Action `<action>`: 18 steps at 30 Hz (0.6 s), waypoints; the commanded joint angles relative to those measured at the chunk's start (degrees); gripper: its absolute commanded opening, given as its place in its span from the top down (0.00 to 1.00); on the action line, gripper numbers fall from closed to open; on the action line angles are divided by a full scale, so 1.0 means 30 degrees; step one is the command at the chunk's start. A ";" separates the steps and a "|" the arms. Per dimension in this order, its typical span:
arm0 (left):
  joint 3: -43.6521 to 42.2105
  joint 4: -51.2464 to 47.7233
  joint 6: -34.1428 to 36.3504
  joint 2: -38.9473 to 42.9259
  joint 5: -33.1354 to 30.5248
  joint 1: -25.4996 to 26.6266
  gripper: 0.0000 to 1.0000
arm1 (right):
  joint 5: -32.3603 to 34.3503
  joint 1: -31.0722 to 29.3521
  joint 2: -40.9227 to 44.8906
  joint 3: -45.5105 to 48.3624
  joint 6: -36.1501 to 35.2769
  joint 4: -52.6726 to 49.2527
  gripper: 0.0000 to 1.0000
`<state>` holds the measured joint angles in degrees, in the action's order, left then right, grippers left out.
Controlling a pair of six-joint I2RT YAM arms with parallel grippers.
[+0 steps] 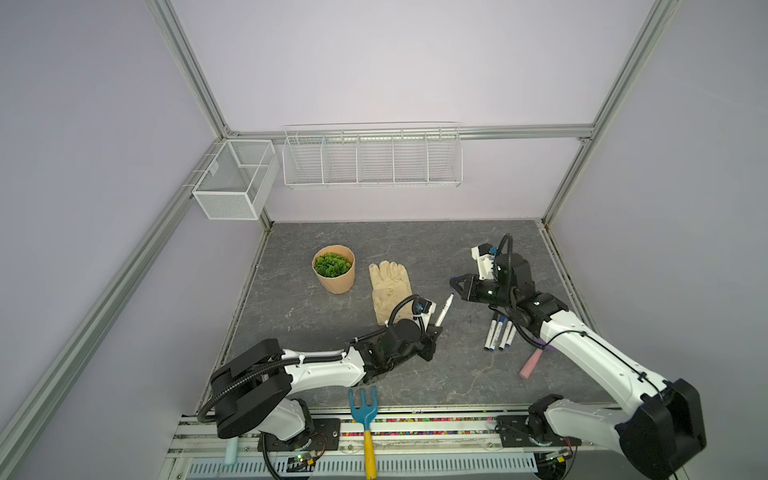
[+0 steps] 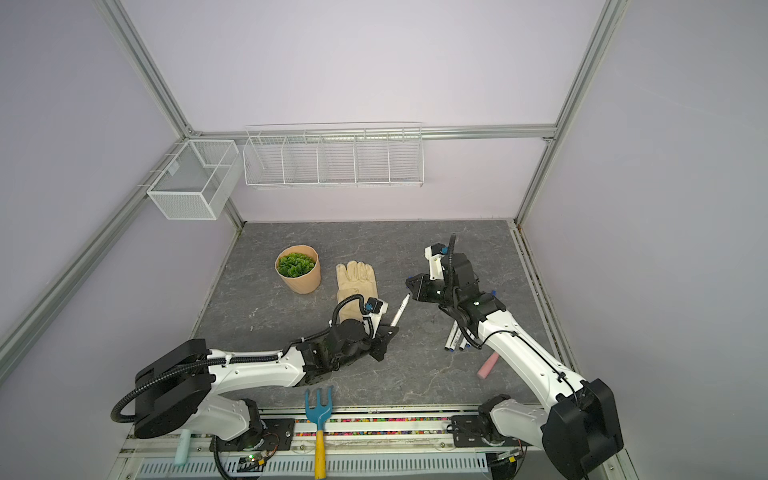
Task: Insert the pens into the pen caps
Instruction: 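Push the blue cap down onto the marker tip with the right gripper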
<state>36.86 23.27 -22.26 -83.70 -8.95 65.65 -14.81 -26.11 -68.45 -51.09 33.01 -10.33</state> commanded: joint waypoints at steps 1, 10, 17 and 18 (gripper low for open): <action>0.0603 -0.0021 -0.0107 -0.0215 0.0167 0.0073 1.00 | 0.0039 -0.0211 0.0504 0.0126 -0.0364 -0.0421 0.93; 0.0691 -0.0080 -0.0109 -0.0244 0.0215 0.0072 1.00 | 0.0220 -0.0321 0.0864 0.0880 -0.0444 -0.0834 0.93; 0.0720 -0.0119 -0.0127 -0.0312 0.0230 0.0066 1.00 | 0.0326 -0.0381 0.0996 0.0976 -0.0649 -0.1071 0.93; 0.0744 -0.0113 -0.0109 -0.0323 0.0244 0.0082 1.00 | 0.0370 -0.0379 0.1046 0.0977 -0.0685 -0.1097 0.93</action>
<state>37.19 22.39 -22.24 -83.94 -8.12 65.67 -14.20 -26.74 -66.57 -49.17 32.12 -12.21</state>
